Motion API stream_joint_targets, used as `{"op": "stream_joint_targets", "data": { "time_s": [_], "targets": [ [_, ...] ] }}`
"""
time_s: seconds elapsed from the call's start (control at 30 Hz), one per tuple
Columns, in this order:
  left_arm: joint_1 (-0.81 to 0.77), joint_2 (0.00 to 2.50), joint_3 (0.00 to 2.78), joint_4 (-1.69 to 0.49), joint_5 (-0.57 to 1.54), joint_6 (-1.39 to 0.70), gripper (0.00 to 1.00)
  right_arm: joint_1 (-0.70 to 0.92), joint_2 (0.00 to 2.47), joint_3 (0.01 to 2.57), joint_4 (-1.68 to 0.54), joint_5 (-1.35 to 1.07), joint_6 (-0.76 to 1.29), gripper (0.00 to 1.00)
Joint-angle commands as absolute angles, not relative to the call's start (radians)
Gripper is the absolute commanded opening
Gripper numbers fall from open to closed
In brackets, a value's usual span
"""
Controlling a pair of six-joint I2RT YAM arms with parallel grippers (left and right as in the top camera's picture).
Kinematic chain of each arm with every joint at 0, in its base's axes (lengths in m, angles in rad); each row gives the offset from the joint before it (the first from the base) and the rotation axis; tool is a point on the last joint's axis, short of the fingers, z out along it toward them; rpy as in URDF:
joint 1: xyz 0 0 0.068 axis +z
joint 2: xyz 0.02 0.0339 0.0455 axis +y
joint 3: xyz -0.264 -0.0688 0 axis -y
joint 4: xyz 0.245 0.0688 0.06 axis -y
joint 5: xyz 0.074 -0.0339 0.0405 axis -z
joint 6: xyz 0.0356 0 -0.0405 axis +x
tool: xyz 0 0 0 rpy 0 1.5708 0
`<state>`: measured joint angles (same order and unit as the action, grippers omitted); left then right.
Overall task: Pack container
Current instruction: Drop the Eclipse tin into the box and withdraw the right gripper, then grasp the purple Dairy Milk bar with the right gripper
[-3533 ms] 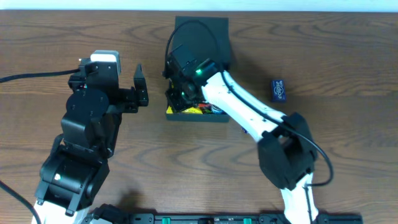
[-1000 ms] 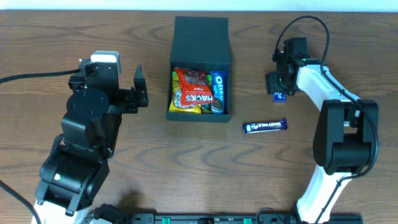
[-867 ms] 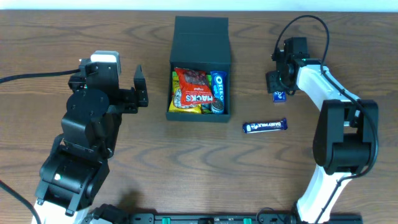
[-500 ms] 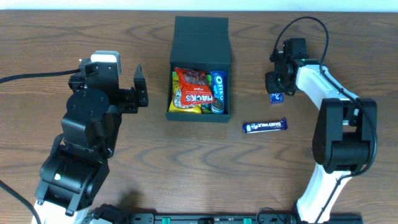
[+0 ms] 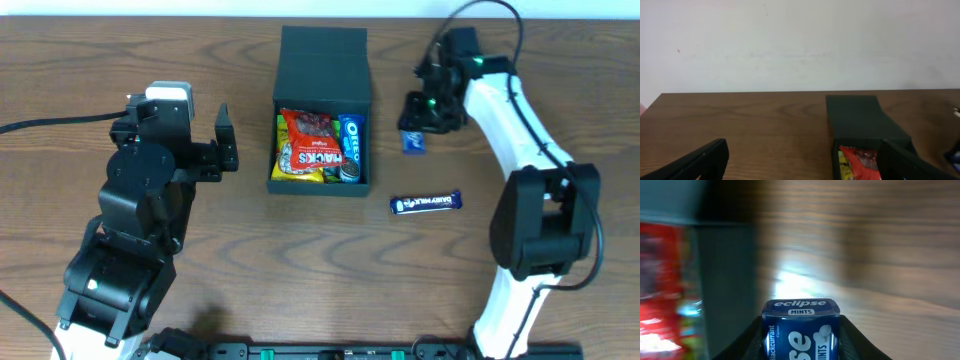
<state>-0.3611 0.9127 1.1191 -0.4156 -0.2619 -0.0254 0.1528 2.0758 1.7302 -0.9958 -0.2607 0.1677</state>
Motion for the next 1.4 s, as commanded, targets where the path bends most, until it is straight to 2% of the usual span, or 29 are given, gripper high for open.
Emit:
{"op": "stream_joint_targets", "data": {
  "time_s": [0.0,0.27,0.3,0.33,0.37,0.53,1.0,1.37],
  "targets": [
    [-0.358,0.908,1.136,-0.414,-0.262,-0.026,0.95,0.241,2.066,1.8,-1.023,-0.304,0.231,0.17],
    [-0.358,0.907,1.136,-0.415,-0.262,-0.026,0.95,0.379,2.066,1.821,-1.01,-0.275,0.302,0.22],
    [-0.358,0.908,1.136,-0.415,-0.261,-0.025,0.95,0.382,2.066,1.821,-1.011,-0.263,0.313,0.33],
    [-0.358,0.907,1.136,-0.415,-0.262,-0.026,0.95,0.386,2.066,1.821,-1.014,-0.252,0.323,0.49],
    [-0.358,0.907,1.136,-0.415,-0.261,-0.026,0.95,0.387,2.066,1.821,-1.014,-0.251,0.322,0.59],
    [-0.358,0.908,1.136,-0.415,-0.262,-0.026,0.95,0.379,2.066,1.821,-1.017,-0.251,0.32,0.74],
    [-0.358,0.908,1.136,-0.421,-0.262,-0.025,0.95,0.128,2.065,1.781,-1.308,-0.079,0.371,0.73],
    [-0.358,0.908,1.136,-0.421,-0.261,-0.026,0.95,0.112,2.065,1.477,-1.243,-0.178,0.614,0.74]
  ]
}}
